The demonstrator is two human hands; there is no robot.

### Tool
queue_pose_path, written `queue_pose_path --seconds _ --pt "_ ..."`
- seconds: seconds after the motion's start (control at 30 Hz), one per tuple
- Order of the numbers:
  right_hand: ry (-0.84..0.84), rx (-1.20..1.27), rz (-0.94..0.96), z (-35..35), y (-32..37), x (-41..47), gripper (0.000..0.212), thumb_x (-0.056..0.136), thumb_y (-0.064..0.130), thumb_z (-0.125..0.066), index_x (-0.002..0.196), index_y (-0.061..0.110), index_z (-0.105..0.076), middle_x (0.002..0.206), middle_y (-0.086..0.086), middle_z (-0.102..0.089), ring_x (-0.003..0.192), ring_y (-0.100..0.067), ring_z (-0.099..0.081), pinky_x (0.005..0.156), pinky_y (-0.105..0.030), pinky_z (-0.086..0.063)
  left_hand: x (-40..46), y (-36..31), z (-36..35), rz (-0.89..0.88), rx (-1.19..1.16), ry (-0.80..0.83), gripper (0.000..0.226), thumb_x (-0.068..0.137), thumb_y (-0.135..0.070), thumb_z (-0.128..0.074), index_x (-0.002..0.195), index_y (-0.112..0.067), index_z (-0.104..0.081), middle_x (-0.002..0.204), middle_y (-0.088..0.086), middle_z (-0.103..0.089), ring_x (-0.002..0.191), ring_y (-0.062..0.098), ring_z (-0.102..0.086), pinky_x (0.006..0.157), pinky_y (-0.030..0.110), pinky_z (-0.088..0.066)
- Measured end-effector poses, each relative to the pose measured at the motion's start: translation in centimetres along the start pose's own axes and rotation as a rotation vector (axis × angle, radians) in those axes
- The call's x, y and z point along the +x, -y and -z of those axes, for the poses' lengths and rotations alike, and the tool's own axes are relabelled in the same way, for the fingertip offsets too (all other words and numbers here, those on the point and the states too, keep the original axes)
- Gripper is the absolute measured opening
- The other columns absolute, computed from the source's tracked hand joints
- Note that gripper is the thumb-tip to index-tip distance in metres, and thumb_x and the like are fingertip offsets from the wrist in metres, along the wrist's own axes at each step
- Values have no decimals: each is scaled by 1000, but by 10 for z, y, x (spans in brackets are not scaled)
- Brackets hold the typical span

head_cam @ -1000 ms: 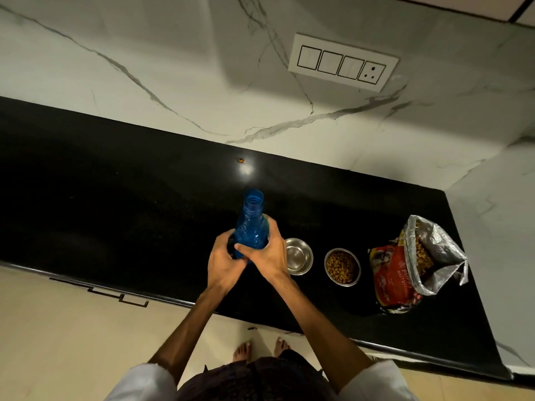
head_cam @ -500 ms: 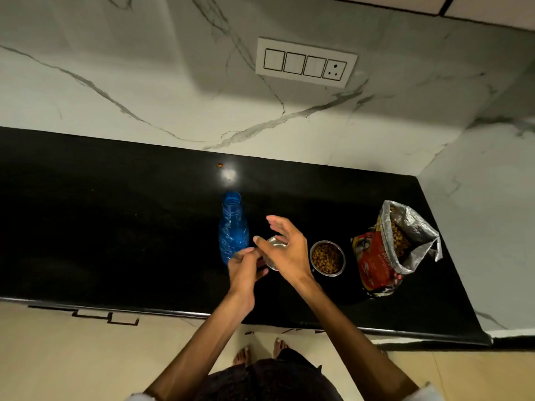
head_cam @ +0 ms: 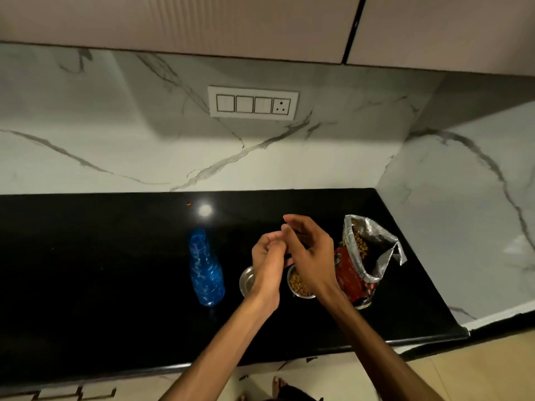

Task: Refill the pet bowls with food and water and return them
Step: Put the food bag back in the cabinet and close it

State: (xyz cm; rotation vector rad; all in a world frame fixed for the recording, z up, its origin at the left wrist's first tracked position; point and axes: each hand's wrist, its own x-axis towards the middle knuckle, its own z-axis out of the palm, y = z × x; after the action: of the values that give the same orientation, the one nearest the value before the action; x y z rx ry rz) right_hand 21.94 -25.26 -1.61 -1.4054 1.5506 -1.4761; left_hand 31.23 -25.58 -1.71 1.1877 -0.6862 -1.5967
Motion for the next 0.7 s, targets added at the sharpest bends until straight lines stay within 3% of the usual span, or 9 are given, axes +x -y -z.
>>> queue_pose_path --seconds 0.07,0.4,0.53,0.7 --pt "-21 -2 41 13 13 10 18 102 24 -68 119 23 -74 106 10 -77 104 -9 -74 90 -42 -62 2 -12 -17 -33 10 35 21 105 -13 -52 115 -7 -70 107 9 -78 102 22 -75 75 26 -61" --pt "-115 -17 188 62 53 57 22 104 26 -66 123 19 -73 107 6 -77 98 -14 -76 82 -47 -65 4 -67 -80 -180 48 180 21 102 -2 -51 114 -4 -68 108 14 -76 101 26 -74 74 23 -59" --pt "-172 -66 263 77 69 78 29 101 41 -65 125 26 -72 116 12 -75 112 -11 -72 90 -48 -63 3 -88 -102 -245 50 232 21 102 -15 -59 119 -5 -66 113 14 -73 98 20 -74 74 21 -59" --pt "-260 -131 408 99 101 109 42 98 46 -62 129 18 -71 124 5 -73 118 -6 -67 101 -40 -59 3 -123 -137 -320 28 294 33 99 -27 -65 123 -5 -64 114 12 -73 89 5 -74 70 19 -58"
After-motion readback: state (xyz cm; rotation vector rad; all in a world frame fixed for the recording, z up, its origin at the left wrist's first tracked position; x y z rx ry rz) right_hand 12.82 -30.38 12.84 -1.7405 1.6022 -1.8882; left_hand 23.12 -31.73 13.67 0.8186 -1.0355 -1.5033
